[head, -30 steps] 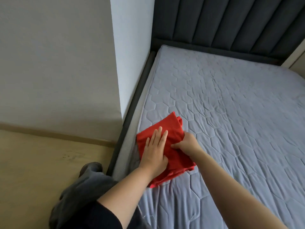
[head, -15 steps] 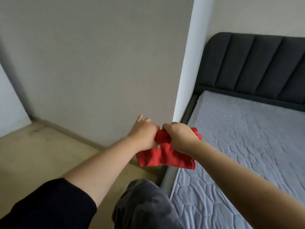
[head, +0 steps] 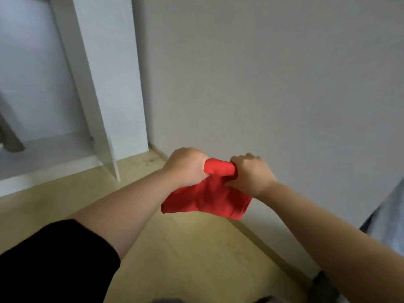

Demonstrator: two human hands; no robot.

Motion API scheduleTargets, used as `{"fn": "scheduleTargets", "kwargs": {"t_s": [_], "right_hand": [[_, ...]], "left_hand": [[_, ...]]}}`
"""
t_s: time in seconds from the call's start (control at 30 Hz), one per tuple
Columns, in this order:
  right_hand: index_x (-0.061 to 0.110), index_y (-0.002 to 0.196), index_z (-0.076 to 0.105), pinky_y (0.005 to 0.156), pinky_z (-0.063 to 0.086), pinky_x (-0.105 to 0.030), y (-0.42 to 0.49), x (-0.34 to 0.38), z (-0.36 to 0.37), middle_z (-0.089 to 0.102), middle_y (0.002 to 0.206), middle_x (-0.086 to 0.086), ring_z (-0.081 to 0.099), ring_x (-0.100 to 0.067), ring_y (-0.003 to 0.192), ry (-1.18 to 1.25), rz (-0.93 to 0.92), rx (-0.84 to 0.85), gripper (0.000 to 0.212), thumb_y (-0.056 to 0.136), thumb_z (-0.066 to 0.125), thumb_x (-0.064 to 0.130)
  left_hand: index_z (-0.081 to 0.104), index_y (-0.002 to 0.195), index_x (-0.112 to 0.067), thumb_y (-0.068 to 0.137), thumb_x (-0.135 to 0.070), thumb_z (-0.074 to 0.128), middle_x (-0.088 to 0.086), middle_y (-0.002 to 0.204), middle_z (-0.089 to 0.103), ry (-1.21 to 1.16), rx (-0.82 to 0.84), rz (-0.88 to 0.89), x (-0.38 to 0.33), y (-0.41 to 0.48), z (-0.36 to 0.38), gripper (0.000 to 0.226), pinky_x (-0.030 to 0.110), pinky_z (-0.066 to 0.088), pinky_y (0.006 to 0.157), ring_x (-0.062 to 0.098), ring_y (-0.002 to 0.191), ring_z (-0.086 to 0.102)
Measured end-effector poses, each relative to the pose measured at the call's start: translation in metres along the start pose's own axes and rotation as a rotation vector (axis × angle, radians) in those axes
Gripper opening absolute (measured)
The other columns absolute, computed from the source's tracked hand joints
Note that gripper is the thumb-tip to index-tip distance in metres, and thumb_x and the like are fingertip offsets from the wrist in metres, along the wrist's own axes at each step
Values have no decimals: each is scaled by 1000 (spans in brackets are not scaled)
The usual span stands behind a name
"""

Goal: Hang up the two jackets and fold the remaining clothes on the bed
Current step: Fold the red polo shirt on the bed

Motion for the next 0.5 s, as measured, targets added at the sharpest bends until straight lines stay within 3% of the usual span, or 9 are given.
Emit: {"fn": "scheduleTargets", "kwargs": {"t_s": [0.17,0.3,0.37,0.5], "right_hand": [[19,88,51,74,30,-30,121,27,85,64,96,-3,57,-26,93,-70,-132,110,10,79,56,18],[21,81,43,72,30,-29,208,44,134,60,92,-1,56,-23,90,-133,-238,147,16,75,53,9],[20,82,44,73,33,-29,244,55,131,59,90,1,55,-21,88,-135,-272,154,19,73,55,8],[17,86,50,70,34,-27,315,91,76,57,88,1,54,-20,86,-124,-349,153,19,72,55,6]], "left_hand": [[43,61,-23,83,-39,49,0,74,60,25,36,-110,115,46,54,28,29,37,59,23,70,55],[45,71,-28,85,-36,49,-3,82,64,140,148,-107,196,86,94,16,28,32,62,21,77,59],[55,83,-26,86,-35,52,-2,87,65,185,193,-108,227,102,87,10,27,31,64,21,81,59],[59,94,-20,89,-43,50,-1,90,65,334,235,-105,279,132,11,25,28,31,64,23,83,61]]}}
Point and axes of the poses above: each hand's wrist, its own y-axis towards the middle knuckle, its own z-axis out of the palm, x = y × z, the point moved 6 cm from there along y, towards the middle knuckle
